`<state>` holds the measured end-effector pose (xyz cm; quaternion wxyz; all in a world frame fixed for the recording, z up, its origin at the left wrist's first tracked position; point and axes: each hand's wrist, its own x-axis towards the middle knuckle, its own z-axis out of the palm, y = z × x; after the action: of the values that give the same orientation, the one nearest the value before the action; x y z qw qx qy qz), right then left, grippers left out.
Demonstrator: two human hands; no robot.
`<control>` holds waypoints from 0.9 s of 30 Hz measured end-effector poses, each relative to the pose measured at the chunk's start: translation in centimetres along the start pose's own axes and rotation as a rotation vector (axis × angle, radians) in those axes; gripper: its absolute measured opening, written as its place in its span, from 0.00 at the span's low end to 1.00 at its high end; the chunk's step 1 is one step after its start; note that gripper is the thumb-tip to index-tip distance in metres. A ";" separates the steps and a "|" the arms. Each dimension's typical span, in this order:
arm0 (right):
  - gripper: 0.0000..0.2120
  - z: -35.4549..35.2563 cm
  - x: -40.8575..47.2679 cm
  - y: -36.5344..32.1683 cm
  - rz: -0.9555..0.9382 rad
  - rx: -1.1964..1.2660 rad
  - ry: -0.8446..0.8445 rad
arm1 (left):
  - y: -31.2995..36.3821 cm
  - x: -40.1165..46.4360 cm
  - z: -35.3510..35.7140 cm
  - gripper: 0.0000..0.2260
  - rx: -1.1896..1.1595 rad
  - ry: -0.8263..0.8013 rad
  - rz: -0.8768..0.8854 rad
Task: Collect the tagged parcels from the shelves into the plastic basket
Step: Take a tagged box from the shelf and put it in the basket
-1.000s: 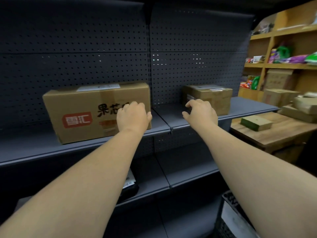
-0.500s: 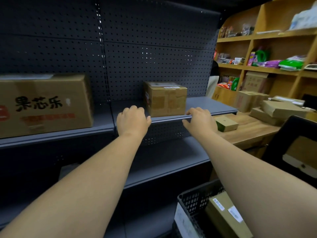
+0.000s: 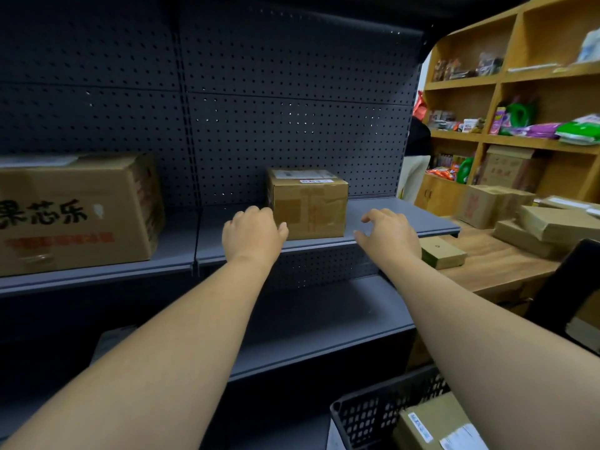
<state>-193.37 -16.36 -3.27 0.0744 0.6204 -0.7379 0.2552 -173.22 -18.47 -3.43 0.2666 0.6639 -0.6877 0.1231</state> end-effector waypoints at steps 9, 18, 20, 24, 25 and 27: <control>0.17 1.2 7.5 -1.0 0.053 0.137 0.062 | -0.4 7.5 1.4 0.18 -0.079 0.031 -0.088; 0.19 3.6 15.4 -2.1 0.143 0.269 0.088 | -1.3 15.4 4.1 0.18 -0.274 -0.019 -0.149; 0.19 4.2 16.7 -2.2 0.165 0.318 0.090 | -1.4 16.7 4.8 0.17 -0.315 -0.034 -0.151; 0.20 5.0 18.5 -2.3 0.211 0.383 0.078 | -1.4 18.5 5.8 0.18 -0.364 -0.077 -0.174; 0.20 5.1 18.8 -2.3 0.216 0.402 0.071 | -1.3 18.9 6.0 0.18 -0.381 -0.094 -0.181; 0.20 5.2 19.3 -2.3 0.226 0.439 0.048 | -1.2 19.4 6.4 0.19 -0.411 -0.134 -0.198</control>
<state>-194.33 -35.99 1.14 -0.0736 0.5291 -0.7275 0.4306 -172.84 -38.35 1.37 0.3608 0.6666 -0.6459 -0.0903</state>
